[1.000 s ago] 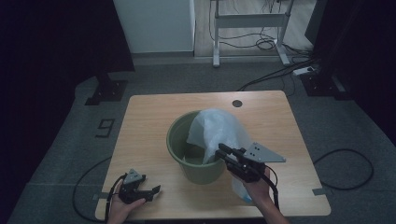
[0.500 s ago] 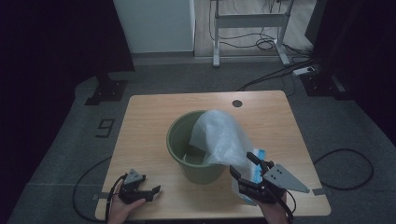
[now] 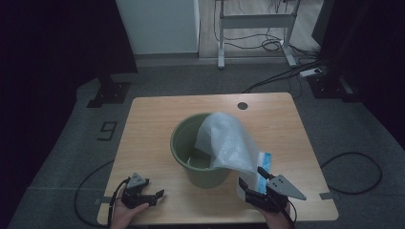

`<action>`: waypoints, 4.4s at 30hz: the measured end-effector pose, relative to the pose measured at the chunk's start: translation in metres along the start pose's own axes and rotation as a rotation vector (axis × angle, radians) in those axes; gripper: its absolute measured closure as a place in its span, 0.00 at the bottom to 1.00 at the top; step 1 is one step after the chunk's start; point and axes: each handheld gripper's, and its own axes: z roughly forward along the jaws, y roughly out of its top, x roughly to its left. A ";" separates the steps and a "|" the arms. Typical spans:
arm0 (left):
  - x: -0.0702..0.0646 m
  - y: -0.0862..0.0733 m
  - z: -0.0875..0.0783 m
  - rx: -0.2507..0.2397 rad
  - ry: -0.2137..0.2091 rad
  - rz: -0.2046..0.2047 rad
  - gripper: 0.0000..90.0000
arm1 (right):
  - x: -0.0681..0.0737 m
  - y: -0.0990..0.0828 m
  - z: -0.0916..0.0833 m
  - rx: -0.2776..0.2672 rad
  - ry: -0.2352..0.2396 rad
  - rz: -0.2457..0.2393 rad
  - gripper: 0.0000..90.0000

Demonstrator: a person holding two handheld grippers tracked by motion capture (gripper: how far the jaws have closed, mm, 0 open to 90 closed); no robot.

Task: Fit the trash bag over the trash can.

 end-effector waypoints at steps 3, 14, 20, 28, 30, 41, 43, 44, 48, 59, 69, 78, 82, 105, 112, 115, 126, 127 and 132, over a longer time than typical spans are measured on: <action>0.000 0.000 0.000 0.000 0.000 0.000 0.19 | -0.002 -0.004 0.004 0.000 -0.025 -0.016 0.39; 0.000 0.000 0.000 0.000 -0.001 0.000 0.19 | -0.018 -0.001 0.003 -0.029 -0.073 -0.062 0.96; 0.001 0.000 0.000 -0.012 -0.013 -0.035 0.19 | -0.034 0.021 -0.007 -0.066 -0.104 -0.095 0.99; 0.002 -0.001 -0.001 -0.022 -0.024 -0.056 0.19 | -0.039 0.072 -0.014 -0.176 -0.114 -0.158 0.99; 0.002 -0.001 -0.001 -0.021 -0.023 -0.053 0.20 | -0.035 0.086 -0.014 -0.207 -0.107 -0.175 0.99; 0.001 0.000 -0.002 -0.024 -0.014 -0.060 0.20 | 0.010 0.136 -0.004 -0.301 0.014 -0.287 0.99; 0.001 0.001 -0.004 -0.036 -0.015 -0.070 0.20 | 0.018 0.135 0.002 -0.286 0.045 -0.295 0.99; 0.002 0.002 -0.005 -0.042 -0.016 -0.074 0.20 | 0.022 0.134 0.005 -0.276 0.060 -0.299 0.99; 0.002 0.001 -0.004 -0.037 -0.018 -0.076 0.20 | 0.033 0.124 0.019 -0.230 0.114 -0.293 0.99; 0.001 0.005 -0.013 -0.072 -0.015 -0.079 0.21 | 0.039 0.104 0.029 -0.164 0.191 -0.265 0.97; -0.005 0.025 -0.062 -0.265 0.046 -0.140 0.24 | 0.034 0.110 0.023 -0.192 0.176 -0.269 0.96; -0.042 0.056 -0.097 -0.481 0.101 -0.124 0.25 | 0.033 0.116 0.024 -0.192 0.173 -0.275 0.96; -0.065 0.072 -0.105 -0.557 0.126 -0.088 0.24 | 0.034 0.118 0.024 -0.193 0.173 -0.280 0.96; -0.145 0.137 -0.088 -0.571 0.071 0.087 0.24 | 0.034 0.122 0.034 -0.170 0.170 -0.265 0.97; -0.151 0.140 -0.081 -0.566 0.076 0.091 0.24 | 0.036 0.122 0.035 -0.171 0.175 -0.265 0.97; -0.156 0.143 -0.078 -0.562 0.062 0.105 0.24 | 0.037 0.122 0.035 -0.172 0.176 -0.263 0.97; -0.175 0.152 -0.063 -0.568 0.036 0.155 0.36 | 0.042 0.119 0.035 -0.174 0.190 -0.262 0.98; -0.177 0.152 -0.062 -0.575 0.038 0.158 0.41 | 0.042 0.119 0.034 -0.176 0.193 -0.261 0.98; -0.184 0.155 -0.052 -0.549 0.013 0.194 0.52 | 0.044 0.116 0.032 -0.174 0.210 -0.261 0.98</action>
